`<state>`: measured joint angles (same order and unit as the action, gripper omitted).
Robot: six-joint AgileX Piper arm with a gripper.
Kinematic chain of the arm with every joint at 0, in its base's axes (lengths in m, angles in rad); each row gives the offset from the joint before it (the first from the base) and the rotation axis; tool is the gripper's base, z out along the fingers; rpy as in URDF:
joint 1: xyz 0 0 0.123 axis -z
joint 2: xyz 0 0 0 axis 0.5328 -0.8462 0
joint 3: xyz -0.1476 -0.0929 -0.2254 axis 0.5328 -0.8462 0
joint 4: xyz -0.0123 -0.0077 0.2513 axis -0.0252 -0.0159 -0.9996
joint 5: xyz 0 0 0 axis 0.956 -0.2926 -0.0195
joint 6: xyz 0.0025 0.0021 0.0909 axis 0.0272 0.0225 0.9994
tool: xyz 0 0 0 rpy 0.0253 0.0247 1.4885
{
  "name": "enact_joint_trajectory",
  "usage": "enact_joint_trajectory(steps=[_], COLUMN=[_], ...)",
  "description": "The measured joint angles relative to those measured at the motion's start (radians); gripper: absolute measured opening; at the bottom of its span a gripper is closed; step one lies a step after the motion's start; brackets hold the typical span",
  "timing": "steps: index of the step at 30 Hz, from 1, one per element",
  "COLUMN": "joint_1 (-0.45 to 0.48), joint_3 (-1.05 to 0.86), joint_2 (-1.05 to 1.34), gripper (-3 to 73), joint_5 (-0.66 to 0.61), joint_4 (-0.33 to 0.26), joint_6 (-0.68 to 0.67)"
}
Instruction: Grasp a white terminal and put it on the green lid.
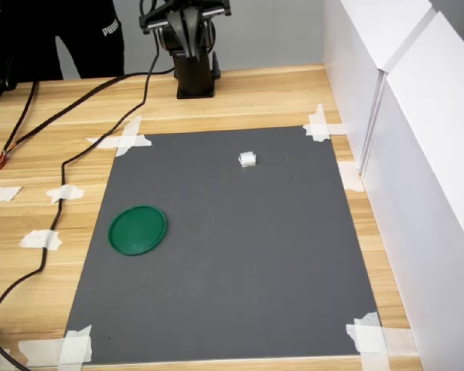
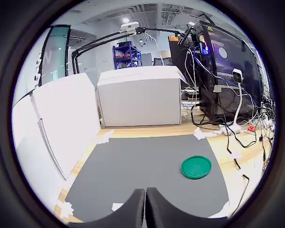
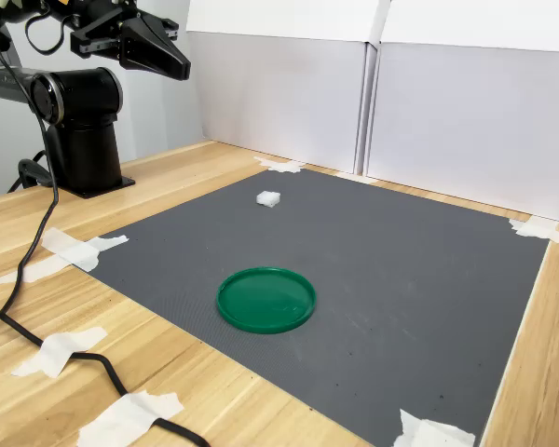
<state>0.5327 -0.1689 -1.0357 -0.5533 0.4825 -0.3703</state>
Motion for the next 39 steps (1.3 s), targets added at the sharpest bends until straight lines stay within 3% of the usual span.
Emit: enact_joint_trajectory(steps=[12, 21, 39], joint_1=[0.0, 0.0, 0.0], joint_3=[0.0, 0.084, 0.414], joint_2=[-0.009, -0.248, -0.759], gripper=[-1.6, -1.6, -1.6], joint_5=[0.0, -0.017, -0.316], joint_4=[0.001, 0.001, 0.028], joint_6=[0.0, -0.044, -0.323])
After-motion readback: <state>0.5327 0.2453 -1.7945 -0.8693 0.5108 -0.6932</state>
